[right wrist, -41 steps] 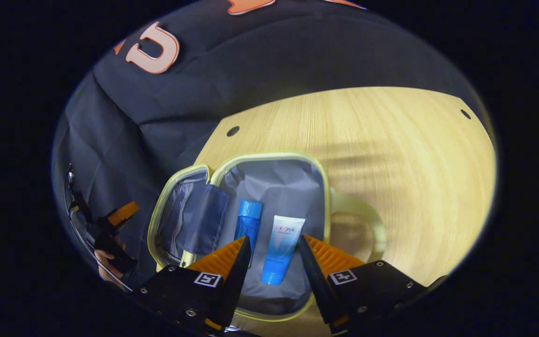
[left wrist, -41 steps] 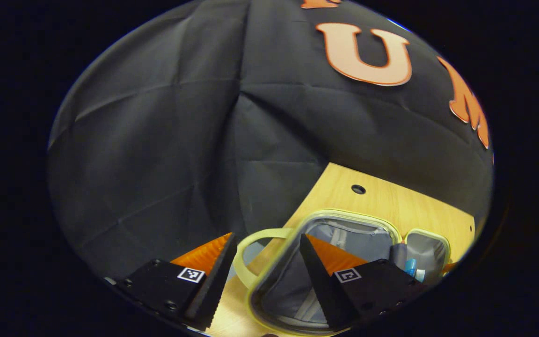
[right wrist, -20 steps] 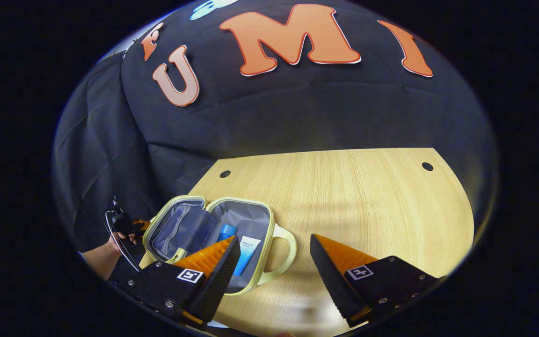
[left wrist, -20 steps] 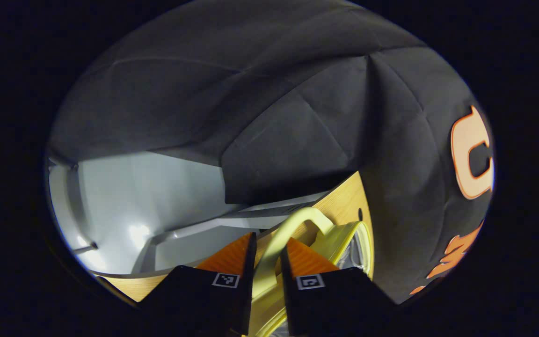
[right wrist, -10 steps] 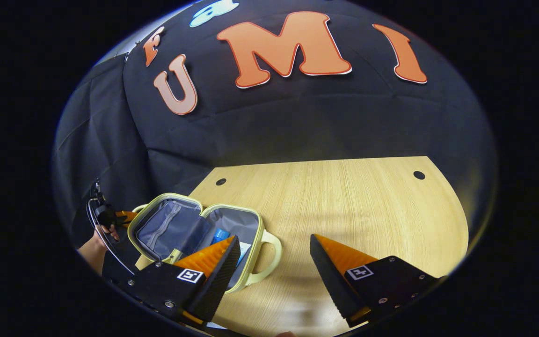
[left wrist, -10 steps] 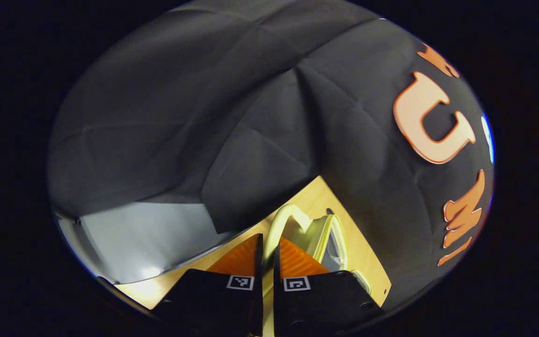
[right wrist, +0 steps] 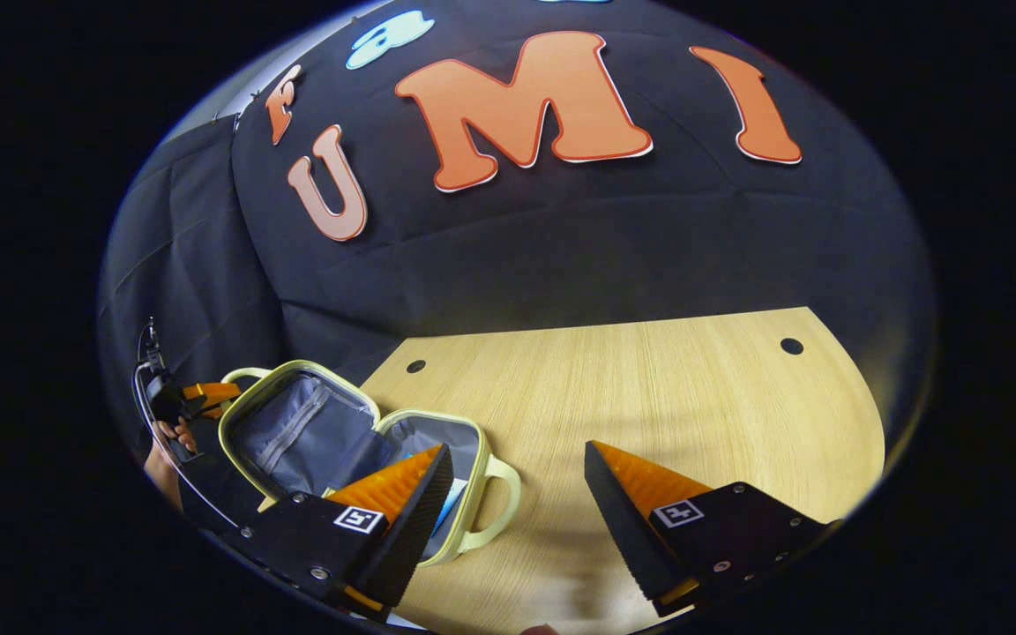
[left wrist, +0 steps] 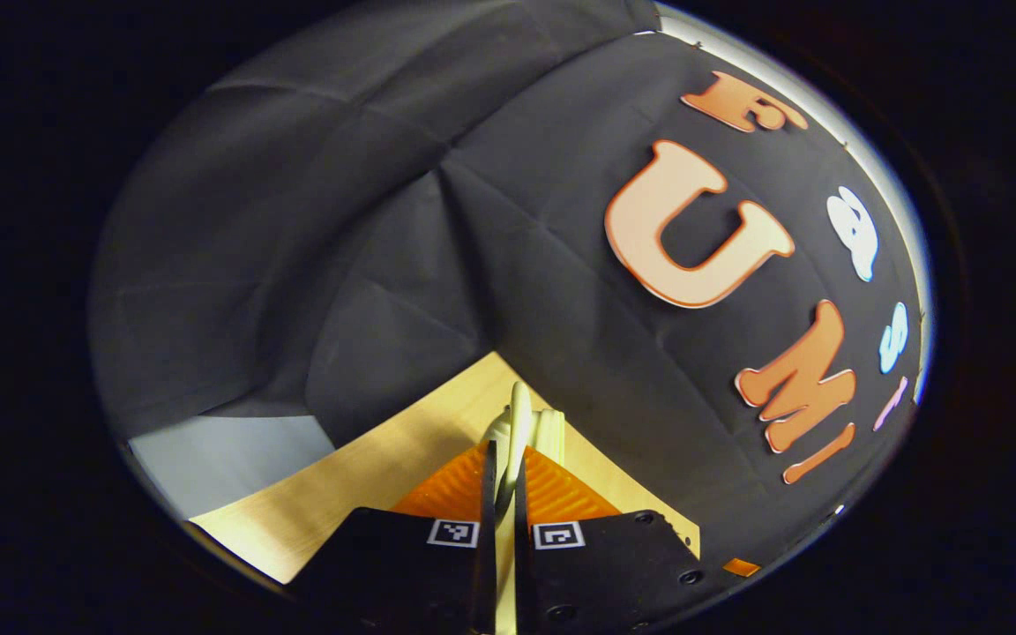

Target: First open the suitcase, pack the skin care products into it, and then close the suitcase.

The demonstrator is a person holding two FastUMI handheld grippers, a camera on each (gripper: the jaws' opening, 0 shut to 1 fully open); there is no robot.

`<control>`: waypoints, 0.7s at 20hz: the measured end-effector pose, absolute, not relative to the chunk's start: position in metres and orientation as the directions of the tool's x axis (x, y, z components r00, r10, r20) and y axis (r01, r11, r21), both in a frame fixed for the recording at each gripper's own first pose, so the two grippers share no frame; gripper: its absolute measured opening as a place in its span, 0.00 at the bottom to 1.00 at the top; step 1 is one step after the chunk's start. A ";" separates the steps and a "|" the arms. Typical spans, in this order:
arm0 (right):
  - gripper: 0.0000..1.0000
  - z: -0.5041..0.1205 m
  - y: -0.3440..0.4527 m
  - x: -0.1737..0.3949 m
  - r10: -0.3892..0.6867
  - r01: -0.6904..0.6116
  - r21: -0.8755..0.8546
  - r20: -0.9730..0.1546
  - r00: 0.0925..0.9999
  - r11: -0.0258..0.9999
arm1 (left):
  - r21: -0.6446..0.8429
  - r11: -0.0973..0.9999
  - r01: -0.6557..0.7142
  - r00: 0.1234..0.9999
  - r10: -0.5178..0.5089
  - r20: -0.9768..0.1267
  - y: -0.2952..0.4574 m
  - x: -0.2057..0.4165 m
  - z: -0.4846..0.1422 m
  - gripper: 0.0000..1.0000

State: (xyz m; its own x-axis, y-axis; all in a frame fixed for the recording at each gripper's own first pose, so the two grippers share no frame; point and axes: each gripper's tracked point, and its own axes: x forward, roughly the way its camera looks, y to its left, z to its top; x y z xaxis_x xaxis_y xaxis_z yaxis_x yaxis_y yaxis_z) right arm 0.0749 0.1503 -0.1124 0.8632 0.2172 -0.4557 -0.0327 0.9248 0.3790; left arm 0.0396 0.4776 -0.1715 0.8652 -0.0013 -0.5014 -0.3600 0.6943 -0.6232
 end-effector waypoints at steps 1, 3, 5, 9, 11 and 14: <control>0.95 -0.112 0.147 0.076 0.213 -0.031 0.377 -0.450 0.867 0.925 | -0.628 0.701 -0.336 0.873 -0.018 -0.487 0.466 0.042 -0.161 0.08; 0.95 -0.111 0.138 0.078 0.202 -0.028 0.370 -0.438 0.876 0.928 | -0.628 0.723 -0.286 0.885 -0.052 -0.463 0.441 0.044 -0.146 0.08; 0.95 -0.109 0.127 0.081 0.184 -0.017 0.369 -0.422 0.888 0.929 | -0.633 0.734 -0.248 0.894 -0.079 -0.442 0.416 0.044 -0.132 0.08; 0.95 -0.101 0.104 0.085 0.148 0.002 0.366 -0.380 0.913 0.931 | -0.638 0.753 -0.162 0.903 -0.147 -0.403 0.362 0.049 -0.109 0.08; 0.95 -0.101 0.097 0.084 0.150 0.000 0.370 -0.375 0.915 0.929 | -0.635 0.763 -0.117 0.901 -0.187 -0.391 0.332 0.054 -0.099 0.08; 0.95 -0.105 0.085 0.081 0.150 0.000 0.372 -0.374 0.915 0.928 | -0.644 0.763 -0.054 0.890 -0.256 -0.378 0.285 0.055 -0.092 0.08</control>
